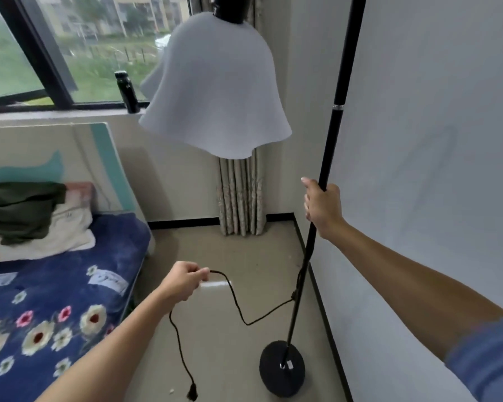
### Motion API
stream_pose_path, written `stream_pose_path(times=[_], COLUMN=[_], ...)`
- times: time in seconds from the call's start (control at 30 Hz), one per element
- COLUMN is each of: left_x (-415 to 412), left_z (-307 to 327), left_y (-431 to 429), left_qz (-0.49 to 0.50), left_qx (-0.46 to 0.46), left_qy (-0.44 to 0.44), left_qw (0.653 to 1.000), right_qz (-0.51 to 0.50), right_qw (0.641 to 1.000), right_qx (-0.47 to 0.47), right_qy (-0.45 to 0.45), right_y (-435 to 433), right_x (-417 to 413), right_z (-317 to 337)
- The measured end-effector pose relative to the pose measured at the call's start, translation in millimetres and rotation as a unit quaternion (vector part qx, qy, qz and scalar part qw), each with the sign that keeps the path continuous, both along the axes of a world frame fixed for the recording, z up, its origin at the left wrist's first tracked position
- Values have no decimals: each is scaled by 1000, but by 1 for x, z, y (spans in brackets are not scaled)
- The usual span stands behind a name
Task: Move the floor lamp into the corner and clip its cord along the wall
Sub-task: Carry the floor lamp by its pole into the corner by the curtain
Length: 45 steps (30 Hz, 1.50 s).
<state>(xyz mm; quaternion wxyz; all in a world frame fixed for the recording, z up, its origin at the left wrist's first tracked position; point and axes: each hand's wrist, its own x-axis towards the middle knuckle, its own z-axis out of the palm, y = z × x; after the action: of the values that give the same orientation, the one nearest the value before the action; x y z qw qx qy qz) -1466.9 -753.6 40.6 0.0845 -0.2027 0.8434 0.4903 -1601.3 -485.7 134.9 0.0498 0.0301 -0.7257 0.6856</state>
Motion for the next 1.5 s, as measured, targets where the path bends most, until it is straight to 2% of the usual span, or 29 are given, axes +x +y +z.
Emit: stream_pose_path(times=[0.4,0.6,0.83,1.17,1.5], left_x=[-280,-428,-561,-709,-780], left_z=[-36,-20,-21,-45,-59], left_y=[-80,-109,-110,-105,-106], left_qz=[-20,-62,-81,-16,2], left_qx=[6,5,-3,1,27], left_qy=[-17,-21,-13,-36,-68], left_qw=[1000,998,997,999,997], right_qz=[-16,-30,-58,-24,28], right_qw=[1000,999,998,999,996], right_qx=[0,-20,-18,-34,-30], right_qy=[2,-14,4,-29,-73], right_y=[-72,-101,-107,-116,-138], right_x=[-270,-395,-529,-718,-831], right_z=[-19,-8,-1,-42,-57])
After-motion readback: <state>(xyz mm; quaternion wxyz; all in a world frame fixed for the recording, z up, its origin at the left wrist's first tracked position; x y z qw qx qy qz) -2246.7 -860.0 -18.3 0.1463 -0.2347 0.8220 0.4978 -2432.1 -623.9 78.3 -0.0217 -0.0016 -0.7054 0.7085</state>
